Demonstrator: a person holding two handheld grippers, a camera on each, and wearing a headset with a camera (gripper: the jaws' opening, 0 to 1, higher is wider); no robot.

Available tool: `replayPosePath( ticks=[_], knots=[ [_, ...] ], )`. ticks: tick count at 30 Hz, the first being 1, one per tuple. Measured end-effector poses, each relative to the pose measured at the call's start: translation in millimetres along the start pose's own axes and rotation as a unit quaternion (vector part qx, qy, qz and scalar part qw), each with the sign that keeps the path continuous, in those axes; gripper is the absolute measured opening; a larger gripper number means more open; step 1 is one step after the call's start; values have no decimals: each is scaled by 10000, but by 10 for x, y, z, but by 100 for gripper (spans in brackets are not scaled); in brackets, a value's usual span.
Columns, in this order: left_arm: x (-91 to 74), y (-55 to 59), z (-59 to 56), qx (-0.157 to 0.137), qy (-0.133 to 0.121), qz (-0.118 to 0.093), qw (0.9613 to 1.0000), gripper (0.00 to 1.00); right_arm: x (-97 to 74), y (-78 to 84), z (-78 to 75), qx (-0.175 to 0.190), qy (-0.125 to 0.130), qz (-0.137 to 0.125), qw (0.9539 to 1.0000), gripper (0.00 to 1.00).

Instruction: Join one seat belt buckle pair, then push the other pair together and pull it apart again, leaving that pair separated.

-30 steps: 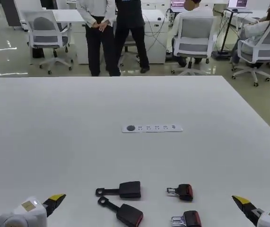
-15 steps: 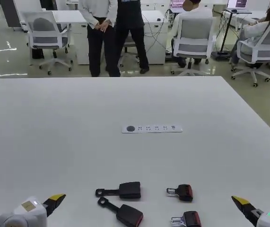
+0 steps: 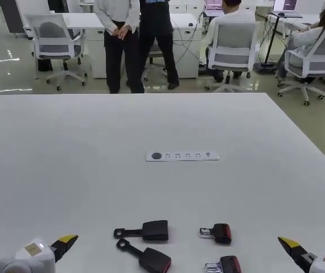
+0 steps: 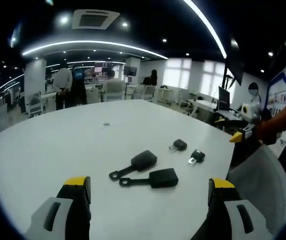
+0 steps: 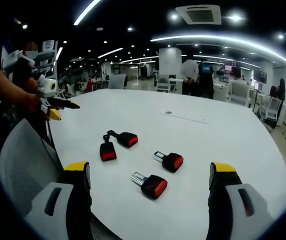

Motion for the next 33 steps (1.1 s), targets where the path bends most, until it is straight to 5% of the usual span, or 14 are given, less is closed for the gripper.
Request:
replayPosePath(
  ticks=[33],
  knots=[
    [35,-2,41,-61,40,23,10000,100,40,23,-12,55,-2,29,10000,100]
  ],
)
Point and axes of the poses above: the centre of the closed fingertips' face, and the gripper's own axes: x roughly forward along the fingers, z roughly to its left, y roughly out of its underside, the point moved 8 cm from there along -x, roughly backward along the fingers, and after that the axes turned 5 degrees about x, right-handed, at the moved point
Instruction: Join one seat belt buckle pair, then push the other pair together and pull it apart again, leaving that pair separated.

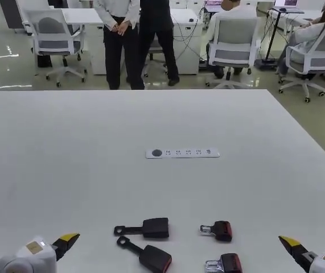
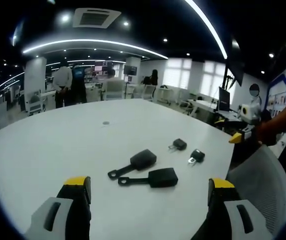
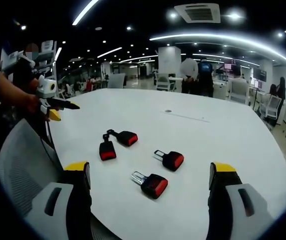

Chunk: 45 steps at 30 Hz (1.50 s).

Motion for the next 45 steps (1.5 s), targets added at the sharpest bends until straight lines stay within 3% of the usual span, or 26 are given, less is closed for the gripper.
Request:
replayPosePath(
  ticks=[7,23,45],
  knots=[
    [8,-35,-46,7,3,8,10000,100,7,11,5,-9,-24,47,10000,100],
    [89,29,-55,53,97,114,9999,99,39,37,-4,-26,-80,136,9999,99],
    [333,57,-73,132,278,305,9991,98,254,112,-21,-74,-300,430,9986,97]
  ],
)
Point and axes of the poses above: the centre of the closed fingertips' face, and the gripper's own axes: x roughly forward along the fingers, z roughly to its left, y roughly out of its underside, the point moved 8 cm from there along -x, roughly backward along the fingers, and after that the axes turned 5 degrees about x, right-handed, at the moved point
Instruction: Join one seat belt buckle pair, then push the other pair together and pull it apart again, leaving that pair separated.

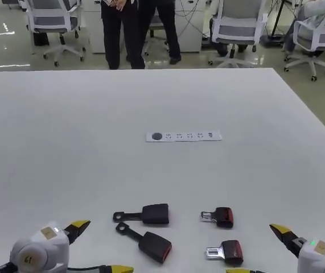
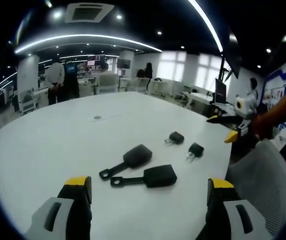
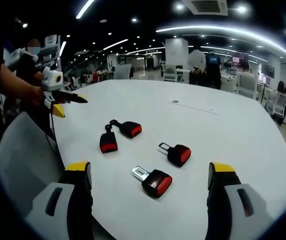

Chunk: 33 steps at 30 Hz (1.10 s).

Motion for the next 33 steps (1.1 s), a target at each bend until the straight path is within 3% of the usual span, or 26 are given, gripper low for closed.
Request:
replayPosePath(
  ticks=[14,16,33],
  knots=[
    [171,16,-13,42,94,136,9999,98,155,41,-72,-60,-171,197,9996,96],
    [208,-28,-46,34,105,139,9998,98,170,40,-82,-72,-201,224,9995,95],
    [396,39,18,114,313,290,9990,97,380,84,-87,-127,-416,487,9979,91]
  ],
)
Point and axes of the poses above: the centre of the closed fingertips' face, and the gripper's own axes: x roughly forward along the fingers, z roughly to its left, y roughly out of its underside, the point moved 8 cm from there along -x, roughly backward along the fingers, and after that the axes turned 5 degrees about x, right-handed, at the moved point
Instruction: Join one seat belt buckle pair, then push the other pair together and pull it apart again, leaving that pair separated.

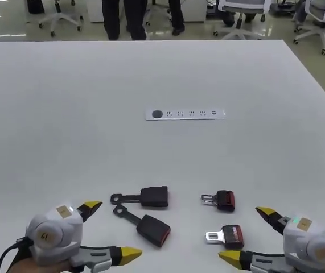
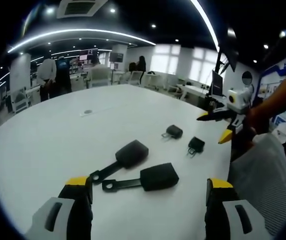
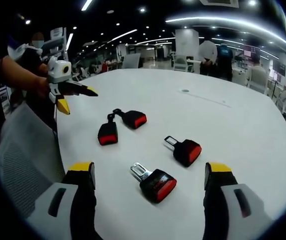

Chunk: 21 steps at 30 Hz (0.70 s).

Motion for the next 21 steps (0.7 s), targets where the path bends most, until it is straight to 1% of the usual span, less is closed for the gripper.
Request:
replayPosePath(
  ticks=[3,5,9,13,15,20,21],
  knots=[
    [40,-24,-7,11,52,13,10000,96,31,13,-2,0,-54,45,10000,90],
    [76,-15,-16,46,97,55,9999,96,37,6,8,-25,-85,64,9999,89],
    [119,26,16,98,146,87,9998,96,77,30,-7,-32,-131,117,9998,88],
    [161,20,11,155,221,140,9995,95,118,63,-28,-43,-197,181,9996,87],
    [164,49,38,164,245,172,9994,95,140,83,-39,-64,-217,214,9995,87],
    [213,-15,-10,227,318,247,9989,94,174,88,-44,-90,-289,281,9991,86],
    [220,-5,-4,275,347,284,9986,94,184,96,-50,-102,-303,298,9990,86]
  ],
)
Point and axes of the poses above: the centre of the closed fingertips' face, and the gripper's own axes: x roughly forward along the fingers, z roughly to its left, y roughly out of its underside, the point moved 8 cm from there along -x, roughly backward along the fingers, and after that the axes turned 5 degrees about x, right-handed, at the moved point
